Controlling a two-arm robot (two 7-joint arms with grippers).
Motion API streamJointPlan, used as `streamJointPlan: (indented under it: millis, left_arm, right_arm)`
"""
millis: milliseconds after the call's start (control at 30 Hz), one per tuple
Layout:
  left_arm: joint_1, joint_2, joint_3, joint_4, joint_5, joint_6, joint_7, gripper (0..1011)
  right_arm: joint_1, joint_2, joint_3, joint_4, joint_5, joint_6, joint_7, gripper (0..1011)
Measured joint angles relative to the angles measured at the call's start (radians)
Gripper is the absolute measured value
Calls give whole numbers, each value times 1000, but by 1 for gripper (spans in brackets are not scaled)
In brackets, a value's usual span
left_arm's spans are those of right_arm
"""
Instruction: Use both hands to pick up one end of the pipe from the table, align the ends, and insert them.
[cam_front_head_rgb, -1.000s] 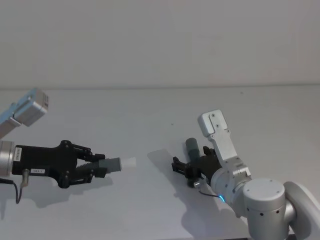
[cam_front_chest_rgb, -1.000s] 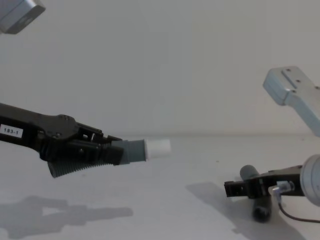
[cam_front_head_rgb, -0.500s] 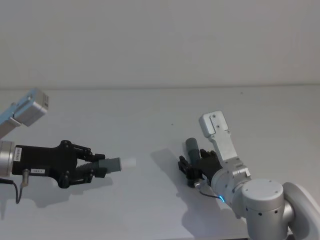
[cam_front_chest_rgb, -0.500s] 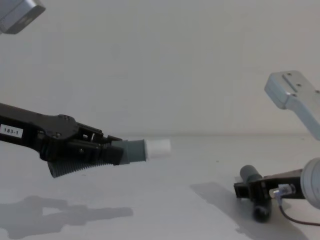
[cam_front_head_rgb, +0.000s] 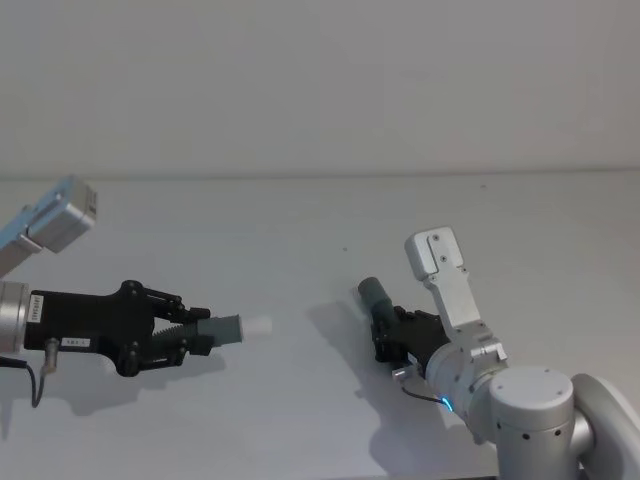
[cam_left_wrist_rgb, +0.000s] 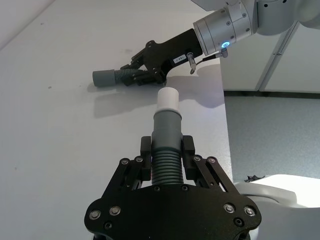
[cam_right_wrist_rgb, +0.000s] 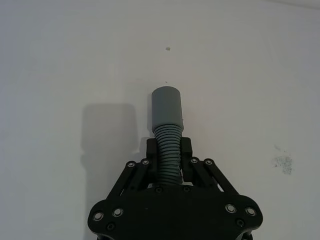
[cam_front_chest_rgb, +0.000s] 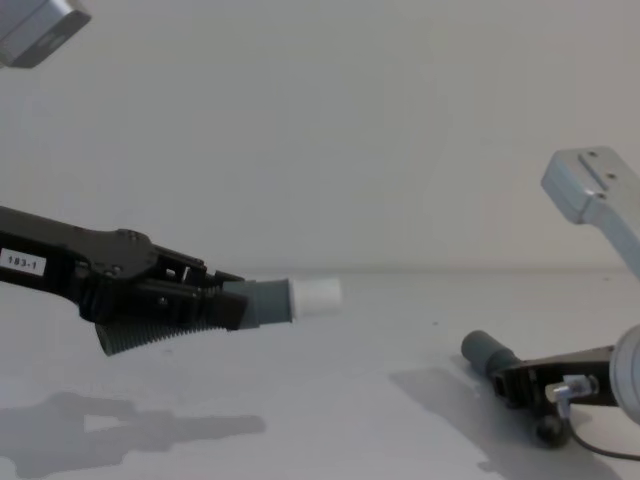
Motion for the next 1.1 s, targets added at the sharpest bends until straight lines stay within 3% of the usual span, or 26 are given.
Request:
streamJointPlan:
  millis: [333, 367, 700, 1100]
  left_arm:
    - [0, 0, 0, 0, 0, 0, 0, 327]
    - [0, 0, 0, 0, 0, 0, 0, 327]
    - [0, 0, 0, 0, 0, 0, 0, 327]
    - [0, 0, 0, 0, 0, 0, 0, 327]
  right_arm:
    - [-1, 23, -1, 9, -5, -85, 41, 226]
    - [0, 32, -3, 13, -7, -119, 56, 226]
    - [14, 79, -11, 35, -15, -269, 140, 226]
    - [43, 154, -21, 82, -16, -517, 285, 226]
